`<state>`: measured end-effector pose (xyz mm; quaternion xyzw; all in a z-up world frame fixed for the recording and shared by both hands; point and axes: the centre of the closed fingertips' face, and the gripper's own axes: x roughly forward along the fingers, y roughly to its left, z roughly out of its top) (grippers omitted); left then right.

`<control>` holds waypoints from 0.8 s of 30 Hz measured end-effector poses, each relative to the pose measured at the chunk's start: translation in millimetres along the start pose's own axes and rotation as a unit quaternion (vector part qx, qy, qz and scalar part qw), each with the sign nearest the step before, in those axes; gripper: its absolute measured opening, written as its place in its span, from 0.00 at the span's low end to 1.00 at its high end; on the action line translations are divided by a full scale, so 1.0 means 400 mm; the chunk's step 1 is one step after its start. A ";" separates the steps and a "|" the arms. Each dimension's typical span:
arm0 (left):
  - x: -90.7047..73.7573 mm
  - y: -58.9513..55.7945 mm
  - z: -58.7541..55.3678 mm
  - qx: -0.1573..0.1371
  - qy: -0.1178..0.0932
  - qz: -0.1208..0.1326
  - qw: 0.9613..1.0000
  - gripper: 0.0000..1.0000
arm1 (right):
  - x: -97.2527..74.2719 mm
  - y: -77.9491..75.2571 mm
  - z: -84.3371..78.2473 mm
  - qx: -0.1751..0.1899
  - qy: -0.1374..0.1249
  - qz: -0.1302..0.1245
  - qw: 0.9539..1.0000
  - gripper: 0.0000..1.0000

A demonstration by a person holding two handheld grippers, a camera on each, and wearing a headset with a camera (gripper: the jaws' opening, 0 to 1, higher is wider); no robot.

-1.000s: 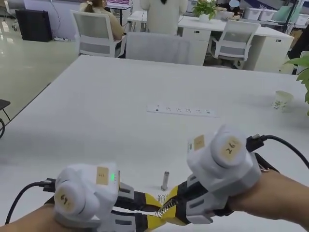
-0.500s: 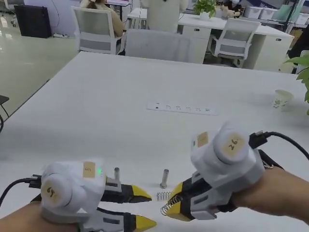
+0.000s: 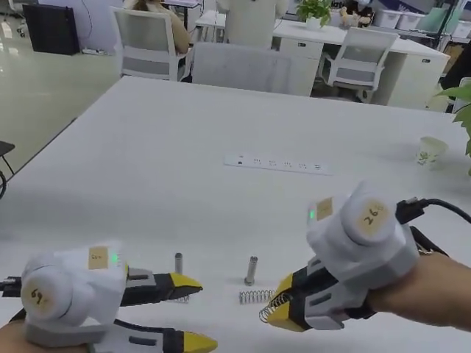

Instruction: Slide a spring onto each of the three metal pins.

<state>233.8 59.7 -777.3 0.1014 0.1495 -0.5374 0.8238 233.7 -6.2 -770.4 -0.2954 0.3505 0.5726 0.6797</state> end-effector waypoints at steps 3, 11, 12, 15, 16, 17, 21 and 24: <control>-0.013 0.011 -0.003 -0.005 -0.004 0.015 1.000 0.43 | -0.008 -0.007 -0.009 0.003 0.003 -0.003 1.000 0.09; -0.050 0.031 -0.019 -0.021 -0.011 0.045 0.999 0.46 | -0.036 -0.034 -0.033 0.016 0.008 -0.015 1.000 0.09; -0.054 0.032 -0.022 -0.023 -0.011 0.047 0.999 0.47 | -0.039 -0.036 -0.035 0.017 0.008 -0.016 1.000 0.09; -0.065 0.037 -0.034 -0.035 -0.013 0.058 0.998 0.49 | -0.048 -0.046 -0.042 0.020 0.011 -0.020 1.000 0.09; -0.069 0.039 -0.039 -0.039 -0.013 0.062 0.997 0.50 | -0.050 -0.048 -0.043 0.020 0.012 -0.021 1.000 0.09; -0.072 0.041 -0.043 -0.043 -0.013 0.064 0.997 0.50 | -0.053 -0.051 -0.047 0.020 0.014 -0.023 0.999 0.09; -0.087 0.044 -0.051 -0.051 -0.018 0.075 0.996 0.51 | -0.067 -0.063 -0.057 0.024 0.019 -0.027 0.999 0.09; -0.097 0.047 -0.046 -0.048 -0.032 0.085 0.995 0.51 | -0.078 -0.076 -0.062 0.029 0.019 -0.033 0.999 0.09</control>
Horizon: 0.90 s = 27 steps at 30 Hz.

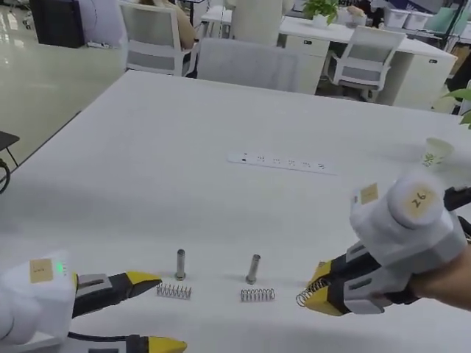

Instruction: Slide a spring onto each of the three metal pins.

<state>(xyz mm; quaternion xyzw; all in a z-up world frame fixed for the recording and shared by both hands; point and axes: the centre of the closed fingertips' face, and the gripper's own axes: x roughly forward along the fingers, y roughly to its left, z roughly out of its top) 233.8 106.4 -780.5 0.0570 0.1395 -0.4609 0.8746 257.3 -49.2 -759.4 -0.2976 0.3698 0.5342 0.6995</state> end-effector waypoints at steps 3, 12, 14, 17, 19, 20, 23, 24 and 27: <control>-0.005 -0.001 0.004 0.000 -0.009 0.006 1.000 0.51 | -0.008 -0.014 -0.007 0.004 0.002 -0.006 1.000 0.09; -0.012 0.003 0.019 0.002 -0.031 0.015 0.999 0.50 | -0.044 -0.073 -0.029 0.016 0.011 -0.031 0.999 0.09; -0.012 0.004 0.018 0.000 -0.029 0.015 0.999 0.50 | -0.050 -0.087 -0.033 0.018 0.013 -0.037 0.999 0.09; -0.011 0.004 0.018 0.005 -0.026 0.014 1.000 0.51 | -0.054 -0.108 -0.042 0.019 0.021 -0.045 0.999 0.09; -0.010 0.005 0.018 0.008 -0.025 0.014 1.000 0.53 | -0.054 -0.121 -0.046 0.021 0.023 -0.047 0.998 0.09; -0.009 0.005 0.017 0.010 -0.023 0.014 1.000 0.54 | -0.053 -0.126 -0.047 0.023 0.023 -0.048 0.998 0.09; -0.008 0.005 0.012 0.017 -0.016 0.014 1.000 0.55 | -0.050 -0.141 -0.054 0.021 0.033 -0.053 0.998 0.09; -0.008 0.006 0.011 0.019 -0.014 0.014 1.000 0.56 | -0.048 -0.146 -0.056 0.021 0.038 -0.055 0.998 0.09; -0.008 0.004 0.008 0.023 -0.012 0.012 1.000 0.56 | -0.044 -0.161 -0.055 0.018 0.047 -0.056 0.997 0.09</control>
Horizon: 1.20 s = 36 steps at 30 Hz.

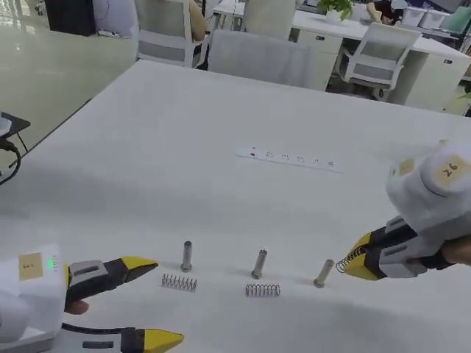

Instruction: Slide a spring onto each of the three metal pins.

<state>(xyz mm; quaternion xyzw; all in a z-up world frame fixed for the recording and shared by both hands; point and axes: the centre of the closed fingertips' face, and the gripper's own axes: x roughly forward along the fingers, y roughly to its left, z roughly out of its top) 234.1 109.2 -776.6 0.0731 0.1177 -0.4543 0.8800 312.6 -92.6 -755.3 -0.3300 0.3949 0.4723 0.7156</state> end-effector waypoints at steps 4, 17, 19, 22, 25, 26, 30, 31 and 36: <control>-0.003 0.002 -0.002 0.002 0.001 0.002 1.000 0.57 | 0.009 -0.021 0.008 -0.002 0.010 -0.001 1.000 0.09; -0.012 0.007 -0.007 0.013 0.007 0.005 1.000 0.58 | 0.053 -0.053 0.002 -0.010 0.050 0.012 0.999 0.09; -0.011 0.007 -0.008 0.014 0.008 0.004 1.000 0.58 | 0.058 -0.054 -0.002 -0.010 0.054 0.015 0.998 0.09; -0.010 0.006 -0.010 0.015 0.010 0.003 1.000 0.58 | 0.067 -0.058 -0.007 -0.010 0.060 0.018 0.998 0.09; -0.008 0.007 -0.011 0.016 0.011 0.002 1.000 0.58 | 0.073 -0.062 -0.013 -0.011 0.066 0.020 0.998 0.09; -0.008 0.006 -0.010 0.016 0.011 0.002 1.000 0.58 | 0.075 -0.062 -0.014 -0.011 0.067 0.022 0.997 0.09; -0.007 0.007 -0.011 0.017 0.012 0.002 1.000 0.57 | 0.083 -0.063 -0.016 -0.009 0.071 0.027 0.997 0.09; -0.007 0.008 -0.012 0.016 0.012 0.002 1.000 0.57 | 0.085 -0.063 -0.017 -0.009 0.073 0.028 0.997 0.09; -0.007 0.009 -0.016 0.015 0.014 0.002 1.000 0.56 | 0.094 -0.067 -0.021 -0.007 0.076 0.033 0.997 0.09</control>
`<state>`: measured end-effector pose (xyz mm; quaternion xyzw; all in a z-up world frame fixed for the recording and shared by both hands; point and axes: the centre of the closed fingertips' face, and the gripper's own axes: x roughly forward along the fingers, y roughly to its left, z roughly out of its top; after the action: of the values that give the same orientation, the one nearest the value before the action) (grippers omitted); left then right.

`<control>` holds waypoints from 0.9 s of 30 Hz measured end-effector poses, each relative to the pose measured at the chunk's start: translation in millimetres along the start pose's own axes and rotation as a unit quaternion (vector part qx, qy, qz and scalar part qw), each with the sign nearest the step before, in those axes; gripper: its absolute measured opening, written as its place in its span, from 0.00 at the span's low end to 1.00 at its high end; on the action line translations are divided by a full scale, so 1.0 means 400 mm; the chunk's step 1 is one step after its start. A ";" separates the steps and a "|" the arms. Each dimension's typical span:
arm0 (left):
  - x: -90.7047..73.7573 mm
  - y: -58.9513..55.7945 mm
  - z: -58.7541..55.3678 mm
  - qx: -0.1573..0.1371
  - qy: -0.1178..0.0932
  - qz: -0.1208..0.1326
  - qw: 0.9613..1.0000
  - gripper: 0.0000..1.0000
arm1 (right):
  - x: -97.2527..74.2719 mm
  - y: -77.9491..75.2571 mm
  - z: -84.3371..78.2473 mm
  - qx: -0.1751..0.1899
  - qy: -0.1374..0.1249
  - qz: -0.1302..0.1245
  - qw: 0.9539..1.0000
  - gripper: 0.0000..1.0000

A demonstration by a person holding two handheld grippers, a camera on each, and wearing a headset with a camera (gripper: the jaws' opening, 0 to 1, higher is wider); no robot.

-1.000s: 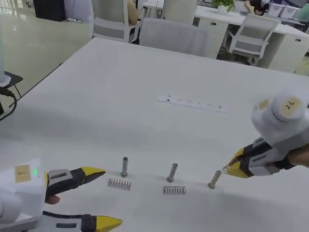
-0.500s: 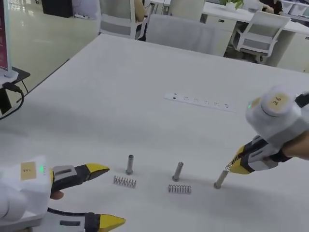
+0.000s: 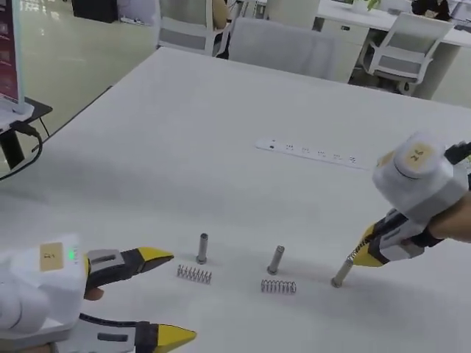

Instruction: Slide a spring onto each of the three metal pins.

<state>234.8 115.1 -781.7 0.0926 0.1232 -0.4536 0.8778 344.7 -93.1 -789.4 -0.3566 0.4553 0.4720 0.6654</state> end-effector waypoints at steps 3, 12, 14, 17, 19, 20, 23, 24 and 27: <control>0.000 -0.001 0.001 0.000 0.001 0.000 1.000 0.56 | 0.006 0.001 -0.003 0.000 0.004 0.004 1.000 0.09; 0.003 -0.006 0.002 -0.002 0.004 -0.001 1.000 0.55 | 0.039 0.009 -0.011 -0.005 0.020 0.013 1.000 0.09; 0.004 -0.004 0.002 -0.002 0.004 -0.001 1.000 0.55 | 0.048 0.009 -0.015 -0.006 0.024 0.014 1.000 0.09; 0.005 -0.005 0.004 -0.003 0.004 -0.001 1.000 0.55 | 0.060 0.010 -0.019 -0.005 0.029 0.013 0.999 0.09; 0.006 -0.006 0.005 -0.003 0.004 -0.002 1.000 0.55 | 0.069 0.011 -0.021 -0.005 0.032 0.012 0.999 0.09; 0.006 -0.005 0.005 -0.003 0.004 -0.002 1.000 0.55 | 0.073 0.011 -0.022 -0.005 0.033 0.010 0.999 0.09; 0.007 -0.004 0.005 -0.003 0.004 -0.001 1.000 0.55 | 0.084 0.011 -0.026 -0.005 0.036 0.010 0.999 0.09; 0.007 -0.003 0.005 -0.003 0.004 -0.001 1.000 0.55 | 0.088 0.012 -0.028 -0.006 0.037 0.011 0.999 0.09; 0.007 -0.005 0.005 -0.003 0.005 -0.002 1.000 0.55 | 0.100 0.011 -0.030 -0.005 0.038 0.013 0.999 0.09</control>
<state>235.2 111.2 -780.9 0.0920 0.1292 -0.4544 0.8765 342.9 -90.6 -831.1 -0.3713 0.4823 0.4691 0.6399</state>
